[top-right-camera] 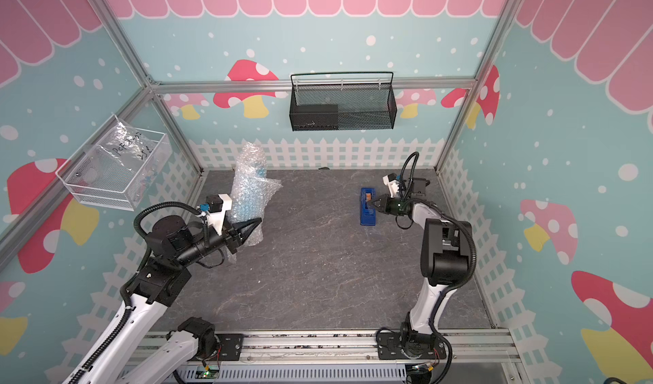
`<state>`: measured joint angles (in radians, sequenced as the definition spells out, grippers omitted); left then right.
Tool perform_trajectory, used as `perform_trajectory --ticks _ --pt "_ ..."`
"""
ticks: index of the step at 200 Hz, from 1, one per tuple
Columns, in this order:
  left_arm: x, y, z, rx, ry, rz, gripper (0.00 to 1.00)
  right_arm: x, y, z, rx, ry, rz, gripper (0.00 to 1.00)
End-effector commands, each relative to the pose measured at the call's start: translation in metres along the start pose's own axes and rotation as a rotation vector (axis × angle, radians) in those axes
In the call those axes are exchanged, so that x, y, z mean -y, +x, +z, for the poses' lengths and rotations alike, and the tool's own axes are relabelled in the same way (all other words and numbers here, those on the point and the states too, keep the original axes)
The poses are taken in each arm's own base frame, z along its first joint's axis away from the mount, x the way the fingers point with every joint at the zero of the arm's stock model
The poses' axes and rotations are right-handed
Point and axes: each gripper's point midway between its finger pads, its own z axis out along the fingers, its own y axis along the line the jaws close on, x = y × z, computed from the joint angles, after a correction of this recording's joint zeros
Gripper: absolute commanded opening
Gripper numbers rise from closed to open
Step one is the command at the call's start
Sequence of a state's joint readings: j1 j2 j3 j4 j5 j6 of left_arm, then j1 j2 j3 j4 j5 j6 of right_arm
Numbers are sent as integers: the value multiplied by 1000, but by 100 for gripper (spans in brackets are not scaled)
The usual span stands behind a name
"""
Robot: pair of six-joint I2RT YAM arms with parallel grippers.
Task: Wrap wine bottles in bubble wrap
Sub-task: Tear off the tape using the Tape Cutter.
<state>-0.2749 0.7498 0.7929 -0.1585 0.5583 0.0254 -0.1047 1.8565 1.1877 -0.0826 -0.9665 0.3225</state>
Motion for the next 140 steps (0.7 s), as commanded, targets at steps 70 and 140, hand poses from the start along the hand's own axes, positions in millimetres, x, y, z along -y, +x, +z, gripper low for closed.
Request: perform_trajectory --ticks 70,140 --pt "4 -39 -10 134 2 82 0 -27 -89 -1 105 -42 -150 0" --pt "1 -38 -8 130 -10 78 0 -14 -73 8 72 -49 -131 0"
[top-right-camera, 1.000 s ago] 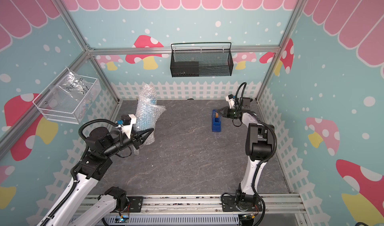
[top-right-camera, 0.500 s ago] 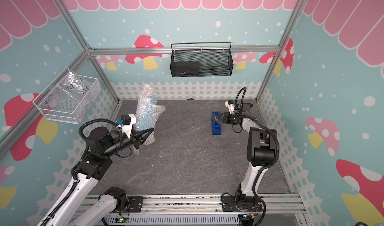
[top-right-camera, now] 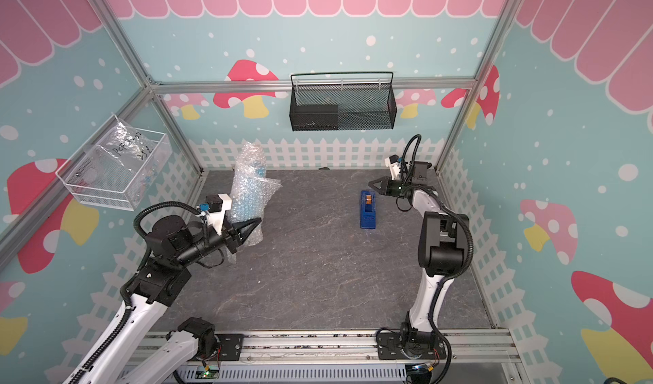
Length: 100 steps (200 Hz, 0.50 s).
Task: Wrap wine bottles in bubble wrap
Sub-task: Tear off the tape using the Tape Cutter.
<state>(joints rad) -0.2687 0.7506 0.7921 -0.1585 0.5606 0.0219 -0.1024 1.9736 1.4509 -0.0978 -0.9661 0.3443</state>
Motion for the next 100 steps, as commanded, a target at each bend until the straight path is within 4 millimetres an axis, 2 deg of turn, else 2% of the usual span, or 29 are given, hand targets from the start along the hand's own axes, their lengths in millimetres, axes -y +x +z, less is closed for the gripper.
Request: perform_trajectory --ticks 1,38,61,100 --pt "3 -39 -8 132 -6 84 0 -10 -5 2 3 -36 -45 0" --pt "1 -39 -8 133 -9 78 0 -20 -40 4 29 -45 -84 0" --pt "0 -39 -9 135 -17 80 0 -26 -42 11 21 -62 -94 0" --pt "-2 -38 -8 129 -21 76 0 -26 -31 17 -1 -67 -89 0"
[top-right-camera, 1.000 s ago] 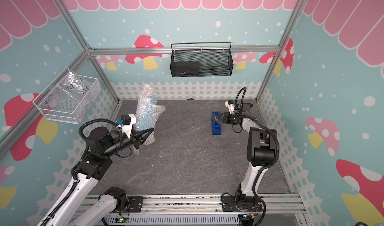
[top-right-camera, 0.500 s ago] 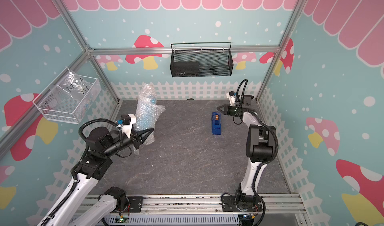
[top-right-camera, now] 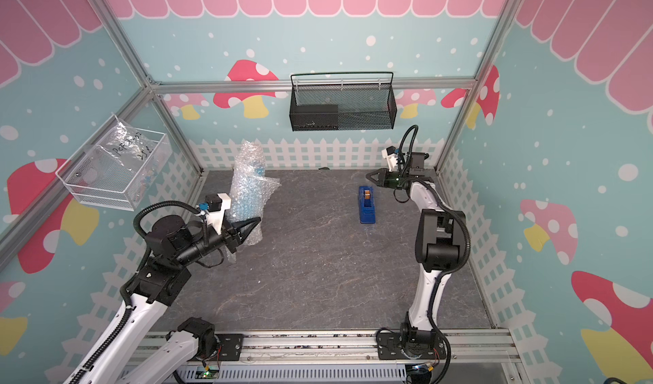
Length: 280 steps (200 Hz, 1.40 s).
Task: Wrap wine bottles in bubble wrap
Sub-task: Tear off the tape using the Tape Cutter.
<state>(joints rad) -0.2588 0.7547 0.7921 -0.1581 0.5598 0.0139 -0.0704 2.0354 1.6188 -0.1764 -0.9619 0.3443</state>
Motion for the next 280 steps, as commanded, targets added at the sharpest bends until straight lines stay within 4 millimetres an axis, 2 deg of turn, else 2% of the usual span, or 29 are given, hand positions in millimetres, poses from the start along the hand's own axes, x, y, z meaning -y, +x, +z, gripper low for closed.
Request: perform_trajectory --ticks 1,41,63,76,85,122,165,208,254,280 --pt "2 -39 -8 133 -11 87 0 -11 -4 4 3 -47 -54 0" --pt "1 -39 -9 133 -12 81 0 -13 10 -1 -10 -34 -49 0" --pt "2 -40 -10 138 -13 86 0 -17 32 -7 -33 -22 -39 0" --pt "2 -40 -10 137 -10 85 0 -14 55 -9 -65 -7 -9 0" --pt "2 -40 -9 135 -9 83 0 -22 62 -17 -66 1 -17 0" --pt "2 -40 -9 137 -8 82 0 -16 113 -26 -133 59 28 0" --pt "3 -40 -8 138 0 78 0 -8 141 -35 -172 117 48 0" --pt "3 -40 -8 138 4 74 0 5 158 -40 -187 159 76 0" --pt "2 -38 -6 134 2 70 0 10 148 -49 -142 201 61 0" --pt "2 -39 -6 134 2 71 0 16 157 -45 -160 186 87 0"
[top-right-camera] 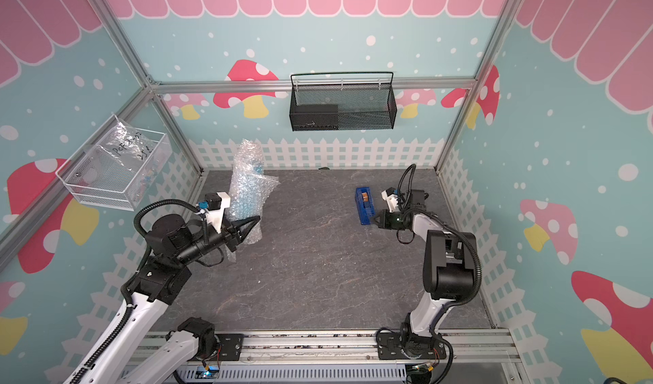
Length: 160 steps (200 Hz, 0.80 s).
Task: Wrap wine bottles in bubble wrap
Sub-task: Tear off the tape using the Tape Cutter.
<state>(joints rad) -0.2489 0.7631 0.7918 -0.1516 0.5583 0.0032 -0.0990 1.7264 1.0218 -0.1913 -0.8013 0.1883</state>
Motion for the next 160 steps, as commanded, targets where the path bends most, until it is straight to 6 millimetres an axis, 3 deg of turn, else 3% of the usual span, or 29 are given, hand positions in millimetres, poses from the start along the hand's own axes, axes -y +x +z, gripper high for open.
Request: perform_trajectory --ticks 1,100,144,160 --pt "6 -39 -7 136 14 83 0 3 6 1 -5 -10 -5 0" --pt "4 -37 -5 125 9 79 0 22 37 21 -67 -19 49 0" --pt "3 -36 -4 120 8 76 0 12 11 5 7 21 -9 0" --pt "3 -35 -4 120 9 74 0 21 13 3 21 81 -12 0"
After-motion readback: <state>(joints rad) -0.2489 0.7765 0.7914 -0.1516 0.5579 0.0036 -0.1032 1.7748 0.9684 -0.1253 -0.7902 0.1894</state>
